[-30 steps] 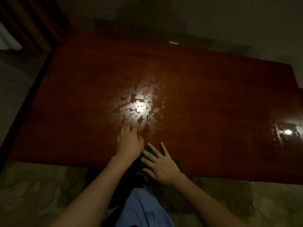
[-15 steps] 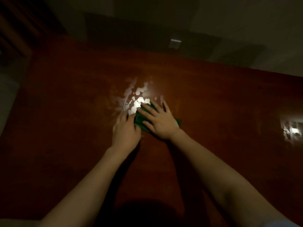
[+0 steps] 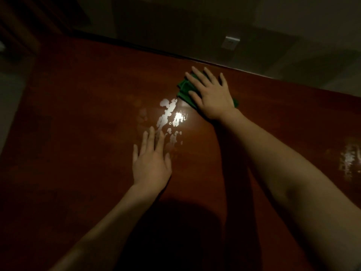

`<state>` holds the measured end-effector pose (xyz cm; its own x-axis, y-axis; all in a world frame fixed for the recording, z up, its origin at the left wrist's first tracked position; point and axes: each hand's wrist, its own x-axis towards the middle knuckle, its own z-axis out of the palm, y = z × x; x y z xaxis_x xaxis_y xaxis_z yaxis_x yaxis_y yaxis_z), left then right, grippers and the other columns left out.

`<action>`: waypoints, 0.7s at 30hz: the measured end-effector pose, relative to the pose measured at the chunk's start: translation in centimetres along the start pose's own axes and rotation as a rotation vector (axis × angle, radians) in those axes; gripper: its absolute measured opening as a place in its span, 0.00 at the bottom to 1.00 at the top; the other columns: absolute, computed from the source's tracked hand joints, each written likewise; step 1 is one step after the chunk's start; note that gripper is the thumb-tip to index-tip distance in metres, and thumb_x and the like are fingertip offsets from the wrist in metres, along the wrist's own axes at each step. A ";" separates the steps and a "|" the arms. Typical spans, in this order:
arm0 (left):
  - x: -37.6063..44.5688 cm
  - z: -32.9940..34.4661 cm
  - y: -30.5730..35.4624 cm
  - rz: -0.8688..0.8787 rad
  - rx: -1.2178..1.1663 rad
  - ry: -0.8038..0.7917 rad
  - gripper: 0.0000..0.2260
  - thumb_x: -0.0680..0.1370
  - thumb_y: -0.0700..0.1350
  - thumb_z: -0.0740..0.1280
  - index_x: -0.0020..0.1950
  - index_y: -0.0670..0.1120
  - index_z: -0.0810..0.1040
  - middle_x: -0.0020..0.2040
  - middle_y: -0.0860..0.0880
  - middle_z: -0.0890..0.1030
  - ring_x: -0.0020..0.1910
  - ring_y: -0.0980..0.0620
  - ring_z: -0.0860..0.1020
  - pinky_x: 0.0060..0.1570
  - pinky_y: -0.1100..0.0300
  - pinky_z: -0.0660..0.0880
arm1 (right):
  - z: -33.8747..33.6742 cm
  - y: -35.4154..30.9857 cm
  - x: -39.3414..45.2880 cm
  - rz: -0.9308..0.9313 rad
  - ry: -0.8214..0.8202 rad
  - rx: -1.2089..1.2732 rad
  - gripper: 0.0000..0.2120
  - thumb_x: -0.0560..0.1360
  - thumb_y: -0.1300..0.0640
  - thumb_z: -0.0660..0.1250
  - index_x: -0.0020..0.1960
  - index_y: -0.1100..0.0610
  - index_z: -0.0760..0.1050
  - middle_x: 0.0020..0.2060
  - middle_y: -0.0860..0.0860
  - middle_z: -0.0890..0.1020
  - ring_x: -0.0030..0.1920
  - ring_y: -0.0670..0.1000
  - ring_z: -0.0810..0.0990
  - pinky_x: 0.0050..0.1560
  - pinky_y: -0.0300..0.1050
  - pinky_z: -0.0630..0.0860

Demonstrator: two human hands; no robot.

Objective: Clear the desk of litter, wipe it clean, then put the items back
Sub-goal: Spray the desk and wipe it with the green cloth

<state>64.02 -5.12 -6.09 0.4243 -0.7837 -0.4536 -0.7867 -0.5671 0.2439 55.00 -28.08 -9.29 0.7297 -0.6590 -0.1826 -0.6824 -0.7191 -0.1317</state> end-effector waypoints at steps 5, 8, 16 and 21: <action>0.1 0.0 0.2 -0.018 0.017 -0.018 0.27 0.82 0.53 0.49 0.77 0.52 0.39 0.77 0.52 0.35 0.74 0.54 0.34 0.74 0.50 0.39 | -0.6 -0.7 4.6 0.104 0.029 0.044 0.26 0.82 0.41 0.44 0.78 0.44 0.47 0.78 0.46 0.50 0.77 0.54 0.48 0.73 0.62 0.44; 0.0 -0.1 0.0 -0.009 0.005 -0.020 0.27 0.82 0.52 0.49 0.77 0.52 0.39 0.77 0.53 0.35 0.70 0.57 0.31 0.73 0.51 0.37 | -0.9 -1.6 6.6 0.154 0.034 0.086 0.26 0.82 0.41 0.44 0.78 0.46 0.48 0.78 0.47 0.52 0.77 0.54 0.49 0.73 0.62 0.45; 0.0 -1.1 -0.6 0.050 0.008 -0.056 0.29 0.81 0.50 0.54 0.78 0.51 0.43 0.78 0.51 0.38 0.76 0.53 0.38 0.74 0.51 0.44 | -0.6 -4.3 5.5 -0.033 0.002 -0.010 0.28 0.81 0.38 0.45 0.78 0.45 0.44 0.78 0.47 0.47 0.77 0.54 0.44 0.74 0.59 0.43; -1.3 -2.1 -2.3 0.073 -0.167 0.088 0.24 0.82 0.44 0.55 0.78 0.47 0.54 0.78 0.49 0.53 0.77 0.52 0.50 0.74 0.54 0.47 | 0.9 -8.9 0.2 -0.157 -0.049 -0.041 0.29 0.80 0.37 0.42 0.78 0.45 0.42 0.78 0.46 0.46 0.77 0.53 0.43 0.74 0.57 0.41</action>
<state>66.26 -3.33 -4.23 0.4124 -0.8392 -0.3546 -0.7345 -0.5365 0.4155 61.16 -21.58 -9.05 0.8233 -0.5271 -0.2104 -0.5572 -0.8212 -0.1231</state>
